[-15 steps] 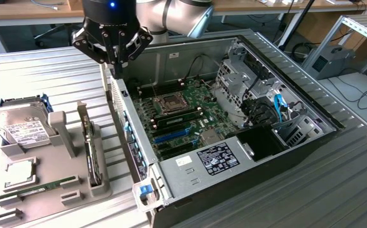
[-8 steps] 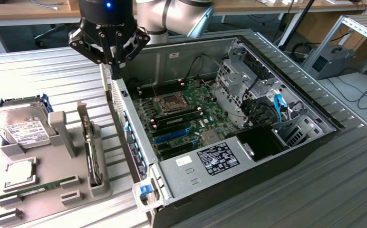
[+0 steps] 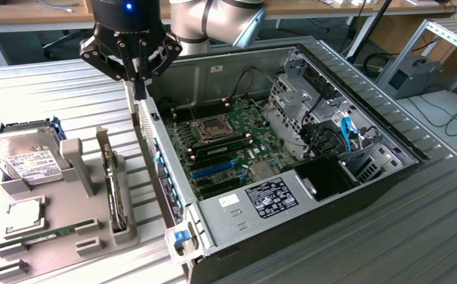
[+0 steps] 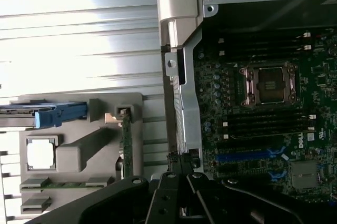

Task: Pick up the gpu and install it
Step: 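Reach for the gpu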

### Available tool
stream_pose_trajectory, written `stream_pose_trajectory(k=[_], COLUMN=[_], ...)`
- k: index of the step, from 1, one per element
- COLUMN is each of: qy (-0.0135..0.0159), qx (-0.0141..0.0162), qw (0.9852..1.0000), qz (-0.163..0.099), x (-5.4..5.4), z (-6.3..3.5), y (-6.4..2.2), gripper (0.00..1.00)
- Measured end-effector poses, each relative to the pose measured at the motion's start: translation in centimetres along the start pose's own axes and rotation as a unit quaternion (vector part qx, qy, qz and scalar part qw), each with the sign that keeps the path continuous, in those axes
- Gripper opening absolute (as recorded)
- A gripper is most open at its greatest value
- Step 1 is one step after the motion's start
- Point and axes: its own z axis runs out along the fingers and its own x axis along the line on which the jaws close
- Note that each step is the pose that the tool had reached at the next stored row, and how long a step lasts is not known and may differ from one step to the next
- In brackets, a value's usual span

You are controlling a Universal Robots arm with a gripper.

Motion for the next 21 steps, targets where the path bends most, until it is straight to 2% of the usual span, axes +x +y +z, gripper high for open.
stream_pose_trajectory(k=[21], qy=[0.0000], qx=[0.0000], qw=[1.0000], qz=[0.000], x=[1.5], z=[0.01], y=[-0.12], gripper=[0.11])
